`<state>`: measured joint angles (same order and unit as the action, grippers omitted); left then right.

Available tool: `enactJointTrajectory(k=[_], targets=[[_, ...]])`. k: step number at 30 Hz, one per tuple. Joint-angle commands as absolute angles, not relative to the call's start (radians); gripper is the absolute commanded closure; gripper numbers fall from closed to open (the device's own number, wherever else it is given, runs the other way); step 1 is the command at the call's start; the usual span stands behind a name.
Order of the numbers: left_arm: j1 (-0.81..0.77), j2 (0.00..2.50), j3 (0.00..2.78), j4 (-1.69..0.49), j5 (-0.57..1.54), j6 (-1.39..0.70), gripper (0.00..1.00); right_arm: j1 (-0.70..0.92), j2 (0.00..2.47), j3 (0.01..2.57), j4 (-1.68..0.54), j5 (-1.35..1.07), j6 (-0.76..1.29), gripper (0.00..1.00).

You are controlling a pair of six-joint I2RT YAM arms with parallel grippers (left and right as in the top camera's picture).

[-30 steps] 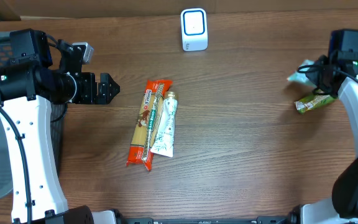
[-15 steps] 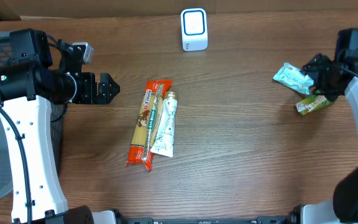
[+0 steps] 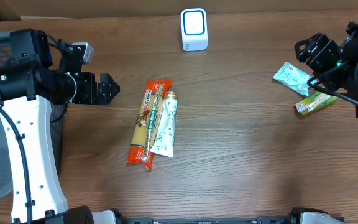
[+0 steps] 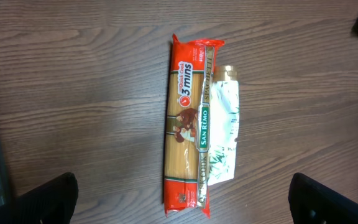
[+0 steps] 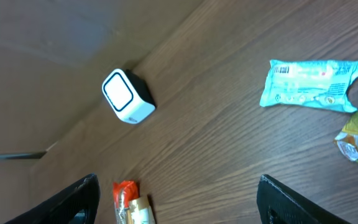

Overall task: Scan the item barcode
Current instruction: 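Carry the wipes pack to the right side and release it, then move the right gripper back left toward the white tube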

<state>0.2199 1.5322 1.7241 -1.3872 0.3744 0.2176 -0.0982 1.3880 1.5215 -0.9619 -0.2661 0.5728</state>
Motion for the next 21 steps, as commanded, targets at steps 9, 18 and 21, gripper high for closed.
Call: enactJointTrajectory(k=[9,18,21], targets=[[0.215,1.533,1.737,-1.386,0.385,0.240,0.00,-0.101,1.388,1.533,-0.979,-0.279,0.572,0.19],[0.215,1.533,1.737,-1.386,0.385,0.240,0.01,-0.101,1.388,1.533,-0.995,-0.279,0.569,0.19],[0.215,1.533,1.737,-1.386,0.385,0.240,0.00,-0.101,1.389,1.533,-0.995,-0.279,0.569,0.19]])
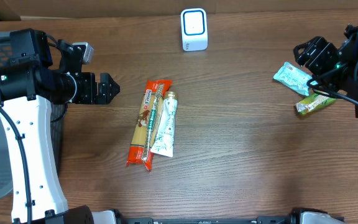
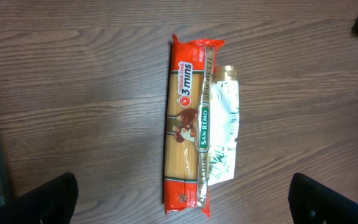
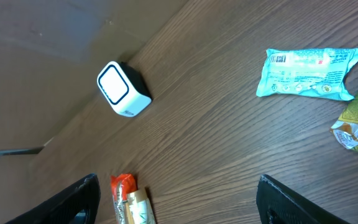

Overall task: Scan the item barcode
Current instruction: 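Move the right gripper back left toward the white tube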

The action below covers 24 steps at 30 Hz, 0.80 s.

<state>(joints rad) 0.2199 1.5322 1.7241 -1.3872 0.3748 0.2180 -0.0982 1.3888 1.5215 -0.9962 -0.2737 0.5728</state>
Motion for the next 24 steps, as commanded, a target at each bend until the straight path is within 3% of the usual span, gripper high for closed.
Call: enactJointTrajectory(k=[1,11,17,24], targets=[[0.215,1.533,1.737,-1.386,0.385,0.240,0.01,-0.101,1.389,1.533,-0.996,-0.279,0.568,0.19],[0.215,1.533,1.737,-1.386,0.385,0.240,0.01,-0.100,1.391,1.533,-1.023,-0.280,0.452,0.16],[0.215,1.533,1.737,-1.386,0.385,0.240,0.00,-0.089,1.394,1.533,-1.020,-0.419,0.319,0.09],[0.215,1.533,1.737,-1.386,0.385,0.240,0.00,0.092,1.461,1.533,-1.001,-0.446,0.317,0.00]])
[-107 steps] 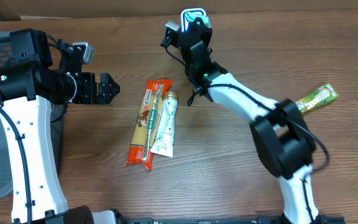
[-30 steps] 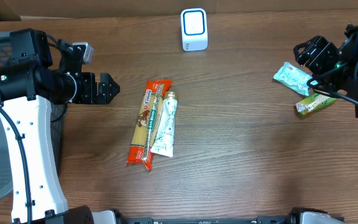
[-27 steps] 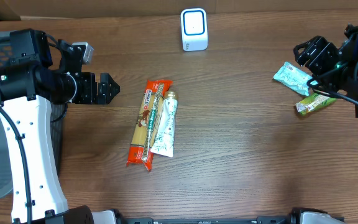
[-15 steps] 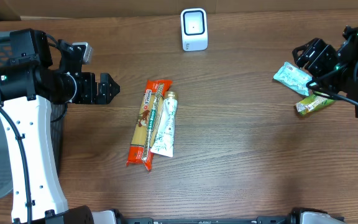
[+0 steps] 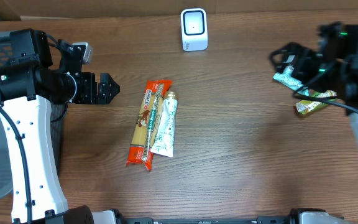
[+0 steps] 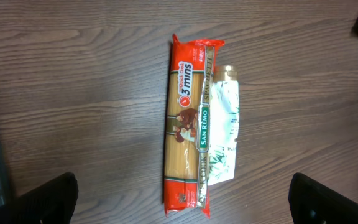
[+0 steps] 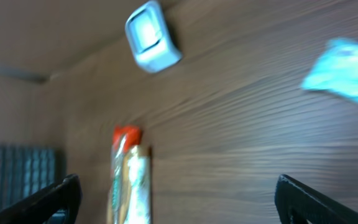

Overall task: Scan the item barcode
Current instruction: 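Move the right gripper back left toward the white tube, then grasp the white tube with the right gripper and lift it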

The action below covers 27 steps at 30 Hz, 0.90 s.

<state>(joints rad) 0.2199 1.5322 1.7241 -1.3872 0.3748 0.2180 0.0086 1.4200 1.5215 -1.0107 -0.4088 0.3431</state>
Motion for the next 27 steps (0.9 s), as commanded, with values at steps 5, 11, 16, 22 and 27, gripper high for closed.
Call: enactJointTrajectory(k=[5,11,16,22,27], targets=[[0.215,1.533,1.737,-1.386,0.385,0.240,0.00,0.250,1.576,1.531,-0.986,-0.434,0.344,0.00],[0.215,1.533,1.737,-1.386,0.385,0.240,0.00,0.384,1.747,1.531,-0.934,-0.395,0.433,0.00],[0.215,1.533,1.737,-1.386,0.385,0.240,0.00,0.453,1.877,1.531,-0.882,-0.378,0.496,0.00],[0.215,1.533,1.737,-1.386,0.385,0.240,0.01,0.529,1.987,1.531,-0.775,-0.370,0.501,0.00],[0.215,1.533,1.737,-1.386,0.385,0.240,0.00,0.595,2.045,1.531,-0.718,-0.288,0.513,0.06]])
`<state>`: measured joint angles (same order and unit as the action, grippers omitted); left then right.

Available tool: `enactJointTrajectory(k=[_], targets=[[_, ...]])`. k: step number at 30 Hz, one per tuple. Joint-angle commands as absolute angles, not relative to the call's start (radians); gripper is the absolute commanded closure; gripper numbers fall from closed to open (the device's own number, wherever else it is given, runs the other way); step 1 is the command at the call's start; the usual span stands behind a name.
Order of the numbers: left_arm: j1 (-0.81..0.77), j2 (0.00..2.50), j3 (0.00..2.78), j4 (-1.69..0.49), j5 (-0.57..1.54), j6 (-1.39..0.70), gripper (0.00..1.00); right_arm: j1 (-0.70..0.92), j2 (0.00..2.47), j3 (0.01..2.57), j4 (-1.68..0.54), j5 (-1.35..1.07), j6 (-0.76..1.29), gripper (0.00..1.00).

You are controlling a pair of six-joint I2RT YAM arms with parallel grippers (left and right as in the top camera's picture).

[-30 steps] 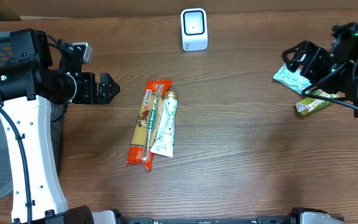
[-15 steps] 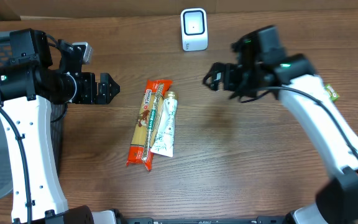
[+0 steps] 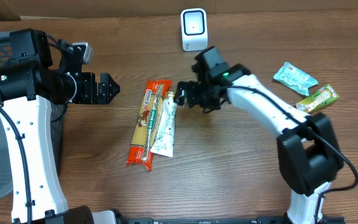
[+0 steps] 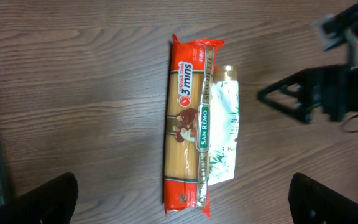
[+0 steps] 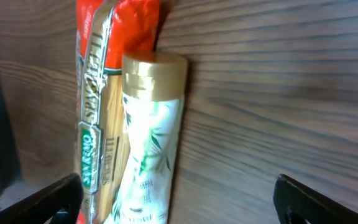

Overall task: Scan the item barcode
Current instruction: 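Grasp the white tube with the right gripper and lift it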

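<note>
A red-and-orange spaghetti packet (image 3: pixel 145 124) lies mid-table with a white tube (image 3: pixel 165 124) along its right side, gold cap (image 5: pixel 155 73) pointing away from me. My right gripper (image 3: pixel 183 94) is open just right of the cap, low over the table; in its wrist view the tube (image 5: pixel 146 146) and the spaghetti packet (image 5: pixel 96 118) fill the left side between the right gripper's (image 5: pixel 176 202) spread fingertips. My left gripper (image 3: pixel 109 88) hangs open to the left of both items, nothing in it. The white scanner (image 3: pixel 194 29) stands at the far edge.
A light-blue packet (image 3: pixel 295 78) and a green packet (image 3: pixel 317 99) lie at the right. A grey mesh basket sits off the table's left edge behind the left arm.
My right arm has moved from the right side near the blue packet to the table's middle, its open gripper now beside the tube's cap. The left arm and all items are unmoved.
My right gripper first hovered open near the blue and green packets at the right, barely shifting. It then stood further left, its view blurred, and now it is by the tube's cap. The left gripper stayed open and still throughout.
</note>
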<state>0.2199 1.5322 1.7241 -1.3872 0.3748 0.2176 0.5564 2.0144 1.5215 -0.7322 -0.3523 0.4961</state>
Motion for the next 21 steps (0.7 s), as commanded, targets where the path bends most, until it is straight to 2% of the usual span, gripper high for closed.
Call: enactJointTrajectory(k=[1,9,14,21], targets=[[0.215,1.533,1.737,-1.386,0.385,0.240,0.01,0.606,2.056,1.531,-0.715,-0.263,0.531,0.09],[0.215,1.533,1.737,-1.386,0.385,0.240,0.01,0.655,2.090,1.528,-0.727,-0.119,0.555,0.23],[0.215,1.533,1.737,-1.386,0.385,0.240,0.00,0.653,2.090,1.525,-0.752,-0.086,0.555,0.39],[0.215,1.533,1.737,-1.386,0.385,0.240,0.00,0.653,2.090,1.525,-0.781,-0.049,0.554,0.40]])
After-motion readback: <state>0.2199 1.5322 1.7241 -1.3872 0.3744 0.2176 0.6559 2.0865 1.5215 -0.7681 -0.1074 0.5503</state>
